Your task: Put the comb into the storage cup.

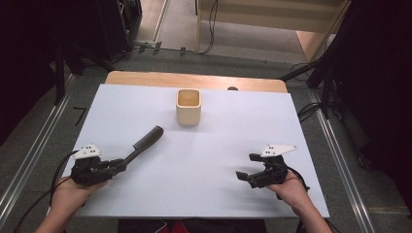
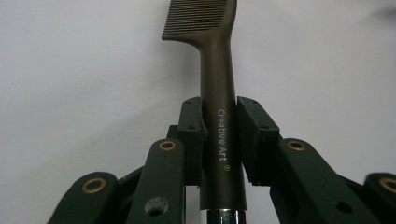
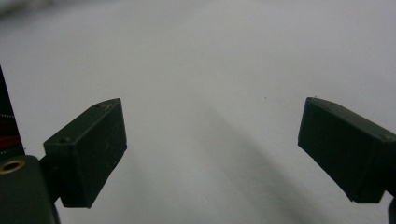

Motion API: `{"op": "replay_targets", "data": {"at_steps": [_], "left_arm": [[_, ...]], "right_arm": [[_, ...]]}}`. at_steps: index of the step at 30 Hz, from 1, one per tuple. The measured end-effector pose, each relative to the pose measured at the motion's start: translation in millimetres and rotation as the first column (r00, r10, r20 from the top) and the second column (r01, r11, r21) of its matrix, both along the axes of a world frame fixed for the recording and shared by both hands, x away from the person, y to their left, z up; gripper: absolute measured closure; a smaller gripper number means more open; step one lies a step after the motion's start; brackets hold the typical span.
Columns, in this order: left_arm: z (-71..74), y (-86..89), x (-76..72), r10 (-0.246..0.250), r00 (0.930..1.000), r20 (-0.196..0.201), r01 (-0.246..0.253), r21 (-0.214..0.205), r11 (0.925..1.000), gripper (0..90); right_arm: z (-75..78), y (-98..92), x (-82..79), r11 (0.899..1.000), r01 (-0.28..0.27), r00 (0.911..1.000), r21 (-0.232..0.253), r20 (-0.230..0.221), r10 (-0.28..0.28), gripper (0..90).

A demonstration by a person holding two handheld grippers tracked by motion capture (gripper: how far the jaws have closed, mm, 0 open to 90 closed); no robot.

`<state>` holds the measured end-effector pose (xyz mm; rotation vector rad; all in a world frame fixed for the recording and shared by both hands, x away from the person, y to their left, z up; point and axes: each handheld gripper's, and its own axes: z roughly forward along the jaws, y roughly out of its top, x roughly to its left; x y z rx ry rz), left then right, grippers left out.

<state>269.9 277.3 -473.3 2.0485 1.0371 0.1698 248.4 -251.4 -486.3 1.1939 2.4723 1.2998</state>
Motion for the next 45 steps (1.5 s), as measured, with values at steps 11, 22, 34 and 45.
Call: {"op": "replay_targets", "data": {"at_steps": [11,22,34,45], "left_arm": [[11.3,-6.7,2.0,-0.001,1.0,-0.007,0.0,-0.095,0.9955,73.6],[18.2,-15.8,8.7,0.065,0.9978,0.01,-0.064,-0.134,0.9889,73.6],[31.4,-39.4,24.5,0.166,0.9845,0.056,-0.15,-0.222,0.9635,73.5],[34.1,-47.3,34.5,0.25,0.9663,0.06,-0.226,-0.271,0.9357,73.5]], "right_arm": [[0.6,0.0,-1.1,1.0,0.003,1.0,0.002,0.003,-0.003,6.3],[6.8,18.1,-1.6,0.999,0.019,0.9998,0.037,0.005,-0.019,6.3],[29.1,40.1,0.5,0.993,0.088,0.9956,0.079,0.025,-0.09,6.3],[39.2,69.5,2.6,0.993,0.09,0.9959,0.075,0.002,-0.09,6.3]]}}
